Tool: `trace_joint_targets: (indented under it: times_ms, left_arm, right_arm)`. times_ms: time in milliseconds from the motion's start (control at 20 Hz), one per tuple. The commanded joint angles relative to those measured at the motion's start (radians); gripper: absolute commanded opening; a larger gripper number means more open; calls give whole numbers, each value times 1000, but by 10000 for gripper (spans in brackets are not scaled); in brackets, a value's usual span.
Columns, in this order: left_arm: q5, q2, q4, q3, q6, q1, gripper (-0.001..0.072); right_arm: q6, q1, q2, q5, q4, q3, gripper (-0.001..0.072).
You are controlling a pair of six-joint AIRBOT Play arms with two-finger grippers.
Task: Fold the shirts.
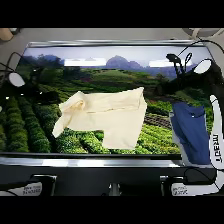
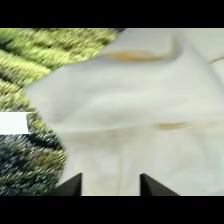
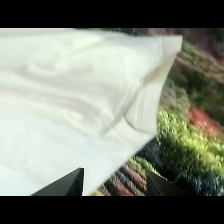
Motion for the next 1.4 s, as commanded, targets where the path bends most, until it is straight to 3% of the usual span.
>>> trace_joint_targets:
  times_ms: [0, 50, 100, 150, 350, 800, 850, 900, 950, 1100, 1350]
  left_arm:
    - [-159, 71, 50, -117, 34, 156, 350]
    - [-156, 101, 14, -217, 39, 193, 360]
    - [-136, 126, -38, -312, 65, 221, 503]
    - [-105, 147, -109, -403, 143, 246, 548]
    - [24, 146, -179, -563, 172, 277, 544]
    - [196, 78, -198, -583, 164, 188, 534]
    - [222, 78, -198, -583, 132, 185, 386]
    - [240, 78, -198, -583, 102, 185, 169]
    - [244, 78, -198, -582, 90, 185, 39]
    - [220, 91, -198, -580, 116, 185, 25]
    - [217, 198, -213, -580, 139, 185, 25]
  right_arm:
    - [-39, -2, 37, 189, -198, -79, 418]
    - [-38, -2, 45, 187, -186, -143, 417]
    - [-38, -2, 50, 166, -162, -216, 414]
    - [-44, -2, 51, 150, -124, -274, 405]
    - [-79, -2, 51, 111, -70, -378, 389]
    - [-79, -2, 51, 66, -70, -378, 382]
    - [-79, -2, 51, 64, -69, -384, 385]
    - [-79, -2, 51, 58, -69, -400, 392]
    - [-80, -2, 51, 46, -60, -427, 436]
    - [-123, -2, 51, -13, 42, -522, 485]
    - [-143, 11, 47, -150, 215, -625, 485]
